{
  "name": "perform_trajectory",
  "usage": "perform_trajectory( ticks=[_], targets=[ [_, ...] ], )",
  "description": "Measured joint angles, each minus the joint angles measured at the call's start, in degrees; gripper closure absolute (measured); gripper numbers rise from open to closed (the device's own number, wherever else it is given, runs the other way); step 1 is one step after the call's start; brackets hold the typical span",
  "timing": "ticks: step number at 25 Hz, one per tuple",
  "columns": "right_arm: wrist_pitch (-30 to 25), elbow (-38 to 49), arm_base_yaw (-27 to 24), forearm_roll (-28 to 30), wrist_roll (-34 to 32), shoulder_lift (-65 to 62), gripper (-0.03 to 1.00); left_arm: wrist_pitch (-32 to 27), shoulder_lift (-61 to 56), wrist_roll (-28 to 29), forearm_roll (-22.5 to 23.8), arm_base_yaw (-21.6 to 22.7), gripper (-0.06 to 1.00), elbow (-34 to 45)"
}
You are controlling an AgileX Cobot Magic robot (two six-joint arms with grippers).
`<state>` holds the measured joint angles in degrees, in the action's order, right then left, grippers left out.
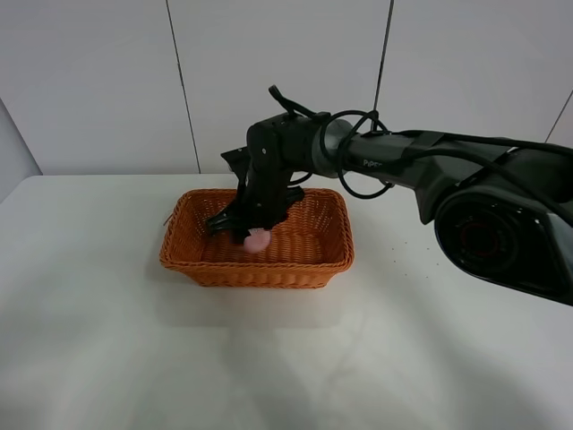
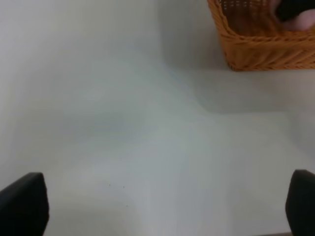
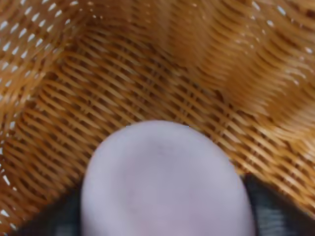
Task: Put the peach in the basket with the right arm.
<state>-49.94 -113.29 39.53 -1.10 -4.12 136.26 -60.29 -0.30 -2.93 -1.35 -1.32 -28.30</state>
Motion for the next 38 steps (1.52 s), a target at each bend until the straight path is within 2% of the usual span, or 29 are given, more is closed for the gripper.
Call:
perform_trajectory(
  ticks=[1, 2, 5, 8, 15, 19, 23, 29, 38],
  targets=[
    [-0.4, 0.0, 0.0, -0.14, 0.0, 0.0, 0.45, 0.0, 0.0, 0.0, 0.0, 0.0, -0.04, 0.0],
    [-0.65, 0.0, 0.0, -0.14, 0.0, 0.0, 0.38, 0.0, 0.0, 0.0, 0.0, 0.0, -0.04, 0.0],
    [-1.5, -0.34, 0.0, -0.15, 0.0, -0.99, 0.3, 0.0, 0.0, 0.0, 0.0, 0.0, -0.04, 0.0],
    [-4.74, -3.82, 0.0, 0.06, -0.04, -2.28, 0.28, 0.0, 0.0, 0.0, 0.0, 0.0, -0.04, 0.0],
    [-16.93, -19.65, -0.09, 3.43, 0.16, -3.63, 0.27, 0.0, 0.0, 0.0, 0.0, 0.0, -0.04, 0.0],
    [-19.4, -21.79, -1.25, 3.54, -0.05, -3.87, 0.27, 0.0, 0.0, 0.0, 0.0, 0.0, -0.04, 0.0],
    [-19.5, -21.79, -3.1, 3.5, 0.14, -3.87, 0.27, 0.0, 0.0, 0.0, 0.0, 0.0, -0.04, 0.0],
    [-19.5, -21.79, -10.22, 3.34, 1.24, -3.87, 0.27, 0.0, 0.0, 0.0, 0.0, 0.0, -0.04, 0.0],
    [-19.63, -21.79, -26.51, 3.58, 1.46, -3.87, 0.27, 0.0, 0.0, 0.0, 0.0, 0.0, -0.04, 0.0]
  ],
)
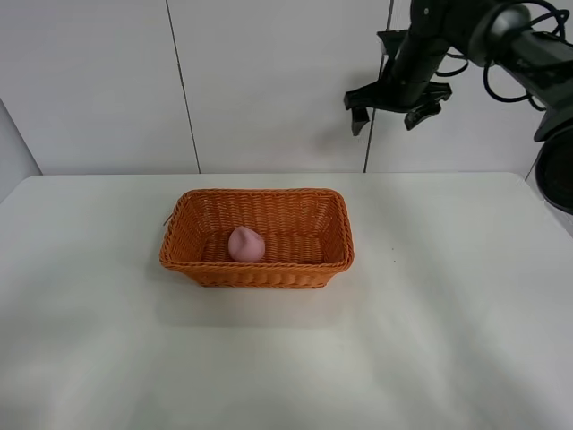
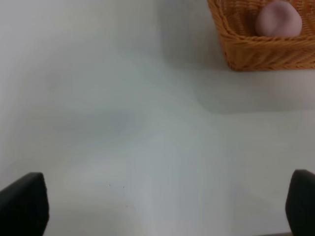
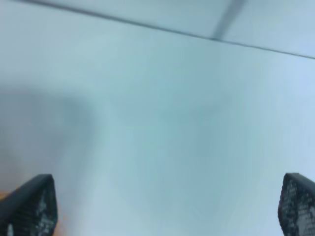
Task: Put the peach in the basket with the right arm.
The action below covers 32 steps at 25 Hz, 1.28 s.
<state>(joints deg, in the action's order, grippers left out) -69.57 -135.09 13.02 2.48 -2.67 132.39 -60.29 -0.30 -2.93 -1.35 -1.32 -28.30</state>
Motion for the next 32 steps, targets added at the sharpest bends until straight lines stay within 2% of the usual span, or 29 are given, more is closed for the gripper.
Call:
perform_trajectory(
  ticks=[5, 8, 16, 20, 26, 32],
  targets=[
    [-0.19, 0.0, -6.76, 0.15, 0.0, 0.0, 0.27, 0.0, 0.0, 0.0, 0.0, 0.0, -0.04, 0.0],
    [-0.27, 0.0, -9.16, 0.21, 0.0, 0.0, 0.27, 0.0, 0.0, 0.0, 0.0, 0.0, -0.04, 0.0],
    [-0.27, 0.23, -9.78, 0.22, 0.0, -1.16, 0.27, 0.0, 0.0, 0.0, 0.0, 0.0, -0.04, 0.0],
    [-0.22, 3.27, -9.78, 0.22, 0.21, -5.1, 0.27, 0.0, 0.0, 0.0, 0.0, 0.0, -0.04, 0.0],
    [-0.04, 17.16, -9.78, 0.22, 0.47, -16.87, 0.27, 0.0, 0.0, 0.0, 0.0, 0.0, -0.04, 0.0],
    [0.09, 41.05, -9.78, 0.22, 0.64, -36.06, 0.27, 0.0, 0.0, 0.0, 0.0, 0.0, -0.04, 0.0]
  ],
)
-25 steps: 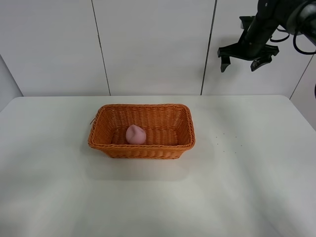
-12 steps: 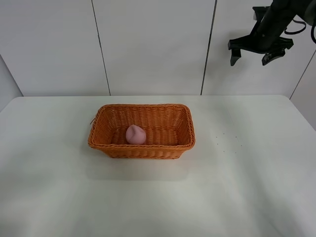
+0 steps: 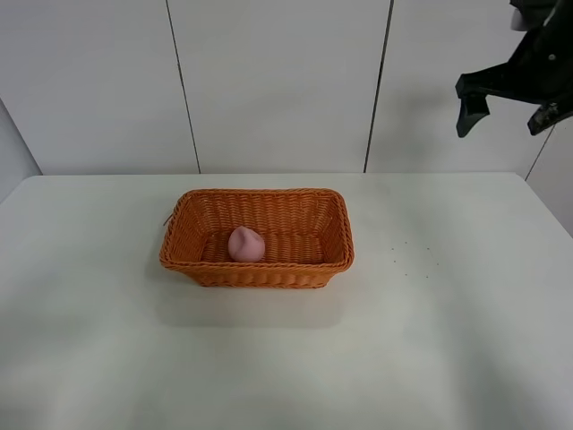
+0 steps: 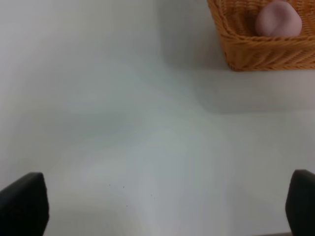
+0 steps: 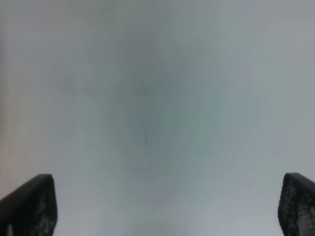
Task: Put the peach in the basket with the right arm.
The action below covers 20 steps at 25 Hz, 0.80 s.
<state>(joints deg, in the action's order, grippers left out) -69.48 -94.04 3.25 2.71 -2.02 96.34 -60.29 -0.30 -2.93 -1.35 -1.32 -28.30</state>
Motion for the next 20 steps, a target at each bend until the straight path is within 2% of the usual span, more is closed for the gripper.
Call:
perform_trajectory(
  ticks=[8, 12, 17, 20],
  targets=[
    [-0.2, 34.34, 0.0, 0.0, 0.0, -31.8, 0.27, 0.0, 0.0, 0.0, 0.0, 0.0, -0.04, 0.0],
    [4.36, 48.68, 0.0, -0.04, 0.0, -48.92, 0.27, 0.0, 0.0, 0.0, 0.0, 0.0, -0.04, 0.0],
    [10.57, 60.6, 0.0, -0.29, 0.0, -69.71, 0.27, 0.0, 0.0, 0.0, 0.0, 0.0, -0.04, 0.0],
    [10.85, 64.52, 0.0, -0.44, 0.0, -78.62, 0.27, 0.0, 0.0, 0.0, 0.0, 0.0, -0.04, 0.0]
  ],
)
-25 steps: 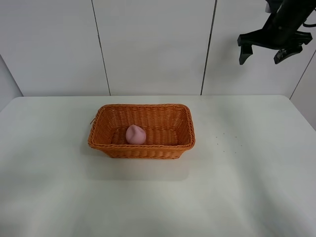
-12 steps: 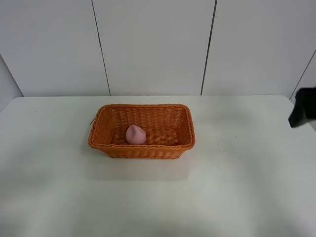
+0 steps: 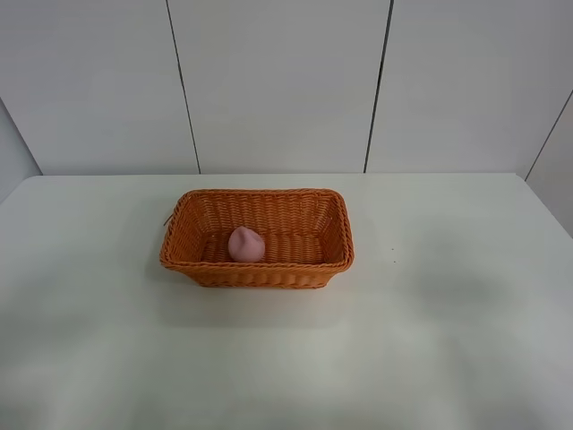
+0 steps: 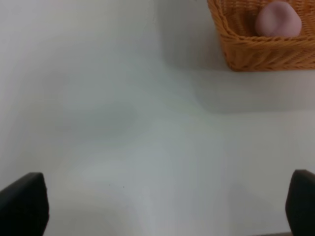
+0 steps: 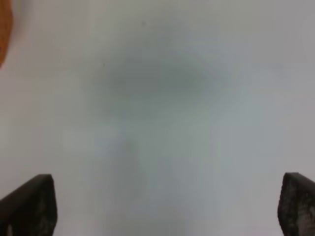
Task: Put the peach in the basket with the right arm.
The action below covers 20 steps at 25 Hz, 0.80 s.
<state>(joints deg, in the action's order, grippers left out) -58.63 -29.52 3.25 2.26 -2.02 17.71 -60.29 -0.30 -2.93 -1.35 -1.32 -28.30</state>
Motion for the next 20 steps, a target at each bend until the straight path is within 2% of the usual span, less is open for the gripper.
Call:
perform_trajectory(
  ticks=[6, 20],
  targets=[
    [-0.19, 1.43, 0.0, 0.0, -0.52, -11.07, 0.27, 0.0, 0.0, 0.0, 0.0, 0.0, -0.04, 0.0],
    [-0.29, 1.54, 0.0, 0.13, -1.5, -17.88, 0.27, 0.0, 0.0, 0.0, 0.0, 0.0, -0.04, 0.0]
  ],
)
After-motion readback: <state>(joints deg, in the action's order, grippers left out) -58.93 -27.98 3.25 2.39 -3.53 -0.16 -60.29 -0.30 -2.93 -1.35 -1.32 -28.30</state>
